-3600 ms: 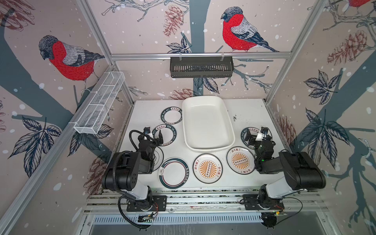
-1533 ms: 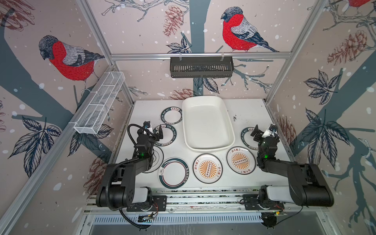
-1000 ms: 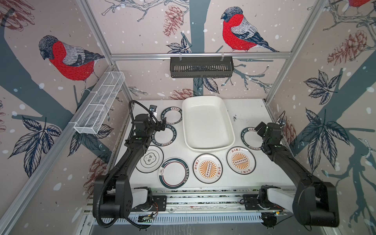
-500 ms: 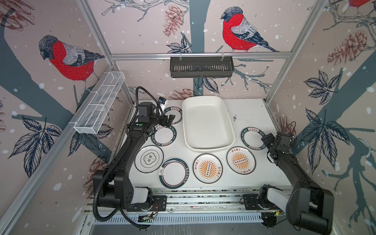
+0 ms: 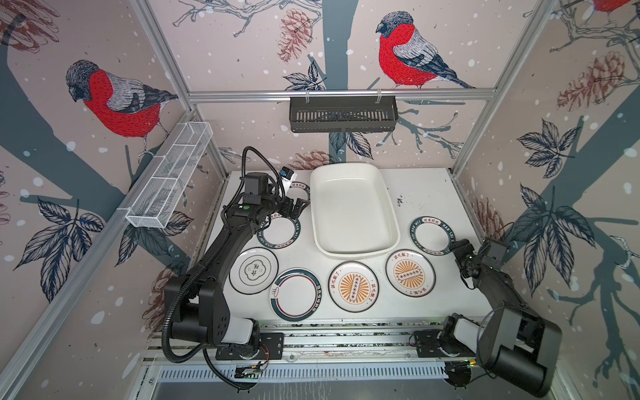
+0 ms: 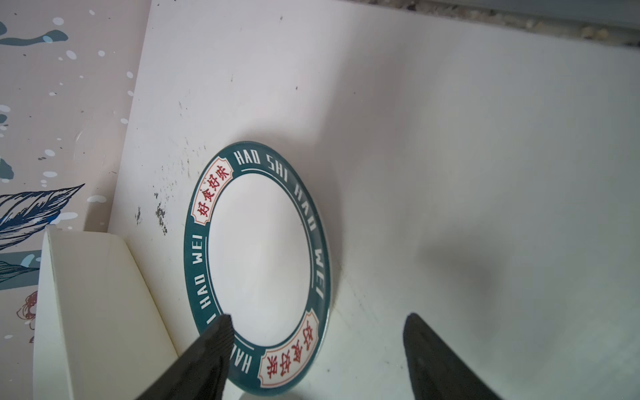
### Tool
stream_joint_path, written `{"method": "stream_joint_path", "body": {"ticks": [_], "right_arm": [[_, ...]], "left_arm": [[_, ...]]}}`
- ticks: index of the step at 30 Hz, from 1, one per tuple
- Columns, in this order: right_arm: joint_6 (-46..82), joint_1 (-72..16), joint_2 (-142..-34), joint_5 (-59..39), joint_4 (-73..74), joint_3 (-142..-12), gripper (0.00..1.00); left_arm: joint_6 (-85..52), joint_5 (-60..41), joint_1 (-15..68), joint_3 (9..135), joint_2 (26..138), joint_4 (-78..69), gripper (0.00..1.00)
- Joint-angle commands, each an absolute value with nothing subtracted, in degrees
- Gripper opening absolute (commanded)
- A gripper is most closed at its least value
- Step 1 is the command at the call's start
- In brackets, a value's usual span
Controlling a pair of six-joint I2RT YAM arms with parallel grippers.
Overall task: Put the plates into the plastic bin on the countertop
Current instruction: 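Grip the green-rimmed plate beside the bin with the right gripper while the left arm rises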
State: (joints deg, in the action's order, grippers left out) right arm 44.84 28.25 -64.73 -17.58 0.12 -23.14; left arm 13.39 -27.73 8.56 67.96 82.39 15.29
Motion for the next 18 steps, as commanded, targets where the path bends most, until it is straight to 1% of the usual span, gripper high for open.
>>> {"method": "stream_joint_path", "body": {"ticks": [1,7,10,14,18], "right_arm": [[45.5,29.3,-65.2,-22.3,2.5,-22.0,0.76],[45.1,31.2,-68.5,-26.5,5.7,-21.2,0.65],[45.7,32.2,-70.2,-29.2,8.3,-20.2,0.63],[46.0,33.1,-73.2,-32.0,11.3,-19.7,0.58],[46.6,33.5,-75.4,-33.5,14.4,-19.2,0.56]], "left_arm": [[13.1,-30.4,8.7,68.9,83.1,15.3,0.99],[12.9,-30.8,8.7,69.2,84.2,14.6,0.99],[12.7,-30.6,8.8,69.2,84.5,14.3,0.99],[12.4,-30.7,8.9,68.7,84.3,14.1,0.98],[12.4,-30.2,8.9,68.1,83.9,13.5,0.98]]}}
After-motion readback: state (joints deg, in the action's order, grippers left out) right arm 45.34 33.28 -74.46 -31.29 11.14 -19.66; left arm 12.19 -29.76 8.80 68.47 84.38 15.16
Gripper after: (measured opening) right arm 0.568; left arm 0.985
